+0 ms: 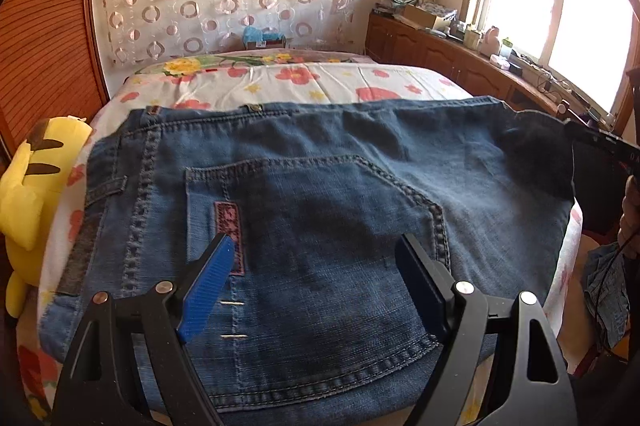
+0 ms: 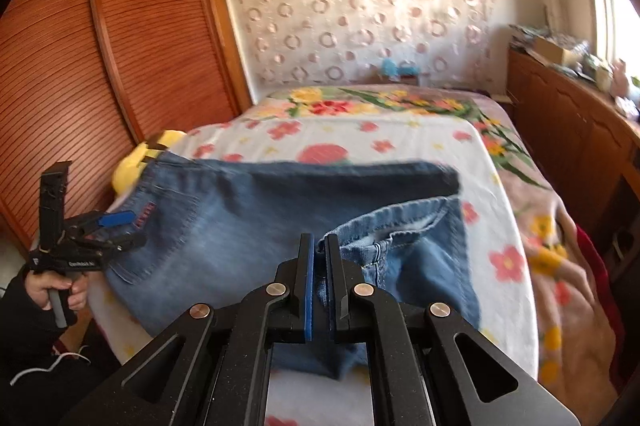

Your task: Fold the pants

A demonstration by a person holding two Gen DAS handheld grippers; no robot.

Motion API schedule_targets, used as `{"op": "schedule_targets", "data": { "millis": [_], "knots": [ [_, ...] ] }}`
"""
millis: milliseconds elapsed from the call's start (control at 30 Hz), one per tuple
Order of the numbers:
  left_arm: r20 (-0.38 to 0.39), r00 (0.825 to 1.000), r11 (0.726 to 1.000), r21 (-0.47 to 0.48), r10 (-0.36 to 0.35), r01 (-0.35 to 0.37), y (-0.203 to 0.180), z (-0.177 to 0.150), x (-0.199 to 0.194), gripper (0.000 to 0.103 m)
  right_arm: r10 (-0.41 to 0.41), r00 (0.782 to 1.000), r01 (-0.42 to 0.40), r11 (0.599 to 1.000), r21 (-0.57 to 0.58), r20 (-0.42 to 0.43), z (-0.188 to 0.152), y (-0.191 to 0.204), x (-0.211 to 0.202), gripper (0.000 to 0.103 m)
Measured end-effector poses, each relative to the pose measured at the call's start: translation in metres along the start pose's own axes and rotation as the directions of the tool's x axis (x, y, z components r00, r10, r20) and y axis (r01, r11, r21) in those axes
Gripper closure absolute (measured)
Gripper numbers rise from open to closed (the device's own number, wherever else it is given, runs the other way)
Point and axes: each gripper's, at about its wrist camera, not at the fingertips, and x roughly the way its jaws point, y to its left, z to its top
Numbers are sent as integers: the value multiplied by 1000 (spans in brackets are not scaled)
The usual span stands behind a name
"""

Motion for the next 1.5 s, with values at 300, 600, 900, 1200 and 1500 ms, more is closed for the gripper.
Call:
{"op": "schedule_targets", "data": {
  "millis": [300, 600, 900, 1200, 1500],
  "knots": [
    [60, 998, 999, -22, 35, -34, 18, 6, -28, 20, 145, 988, -134, 975, -177, 54, 54, 70, 21, 99],
    [75, 995, 997, -55, 61, -57, 40, 2, -41, 20, 235, 972, -220, 940, -261, 29, 82, 105, 50, 99],
    [69, 996, 995, -85, 61, -55, 52, -5, -38, 20, 264, 962, -274, 930, -243, -75, 82, 101, 86, 99],
    [58, 998, 998, -62, 32, -29, 41, 2, -28, 20, 217, 969, -237, 950, -202, -118, 81, 89, 111, 79],
    [83, 996, 999, -18, -29, 31, 11, 22, -20, 20, 153, 987, -159, 975, -154, -49, 79, 57, 71, 60]
  ]
}}
